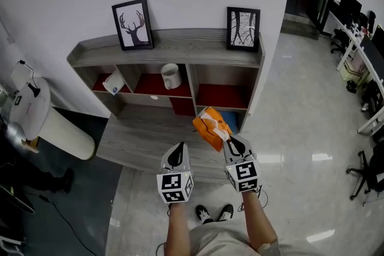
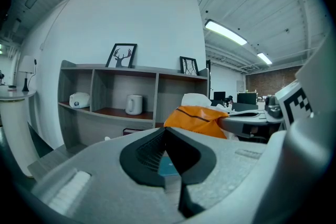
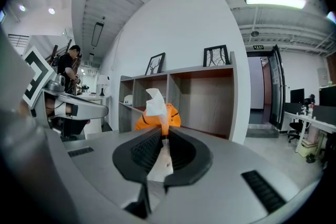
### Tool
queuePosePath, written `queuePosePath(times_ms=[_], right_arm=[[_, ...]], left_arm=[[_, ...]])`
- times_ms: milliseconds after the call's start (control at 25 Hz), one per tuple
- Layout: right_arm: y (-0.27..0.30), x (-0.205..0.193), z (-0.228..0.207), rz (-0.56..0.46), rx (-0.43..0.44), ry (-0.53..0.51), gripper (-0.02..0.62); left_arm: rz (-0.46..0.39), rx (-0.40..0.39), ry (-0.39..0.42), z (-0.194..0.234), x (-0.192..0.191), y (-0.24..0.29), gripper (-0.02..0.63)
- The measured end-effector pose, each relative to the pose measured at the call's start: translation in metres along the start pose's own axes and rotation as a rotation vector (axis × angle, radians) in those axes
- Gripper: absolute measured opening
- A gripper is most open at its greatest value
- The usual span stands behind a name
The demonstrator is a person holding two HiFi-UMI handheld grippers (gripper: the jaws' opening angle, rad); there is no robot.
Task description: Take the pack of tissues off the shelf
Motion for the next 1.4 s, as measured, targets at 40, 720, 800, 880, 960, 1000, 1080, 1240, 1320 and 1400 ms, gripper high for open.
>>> queuePosePath(times_ms=[40, 720, 800, 880, 960, 1000, 1080, 1240, 1320, 1400], right_arm=[[0.0002, -0.0004, 0.0003, 0.001, 0.0, -0.002, 0.031], [-0.0006, -0.0043, -0.0018, 0.02, -0.018, 0.011, 0.029], [-0.0008, -0.0046, -0.0014, 0.021, -0.02, 0.01, 0.029], [-0.0011, -0.005, -0.0018, 0.021, -0.024, 0.007, 0.029], [-0.001, -0.0052, -0.0017, 0.021, -0.025, 0.008, 0.029], [-0.0007, -0.0053, -0.0015, 0.021, -0.023, 0.009, 0.029], [0.0001, -0.0059, -0.0009, 0.022, -0.022, 0.013, 0.028], [-0.0006, -0.0074, -0.0002, 0.023, -0.023, 0.016, 0.028], [-0.0014, -0.0075, 0.0008, 0.025, -0.022, 0.022, 0.028], [-0.0013, -0.0075, 0.001, 0.028, -0.025, 0.022, 0.028]], left_arm=[[0.001, 0.0, 0.0, 0.0005, -0.0004, -0.0002, 0.008], [0.012, -0.02, 0.004, -0.0031, -0.0026, 0.0042, 0.008], [0.011, -0.022, 0.004, -0.0031, -0.0028, 0.0038, 0.008], [0.01, -0.023, 0.004, -0.0034, -0.0027, 0.0035, 0.008], [0.009, -0.024, 0.003, -0.0036, -0.0026, 0.0036, 0.008], [0.009, -0.024, 0.003, -0.0035, -0.0028, 0.0038, 0.008], [0.01, -0.024, 0.002, -0.0032, -0.0034, 0.0044, 0.008], [0.012, -0.027, 0.004, -0.0039, -0.0047, 0.0041, 0.008], [0.015, -0.028, 0.003, -0.0037, -0.0052, 0.0031, 0.008], [0.016, -0.031, 0.003, -0.0034, -0.0054, 0.0031, 0.008]])
Point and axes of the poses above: the fingertips, and each gripper's own axes: y forward along the fingers, z to its left, x out of its top, the point moved 10 cm from there along -y, backward along the fingers, and after that the axes turned 12 degrees about z, right-handed, at the moved point
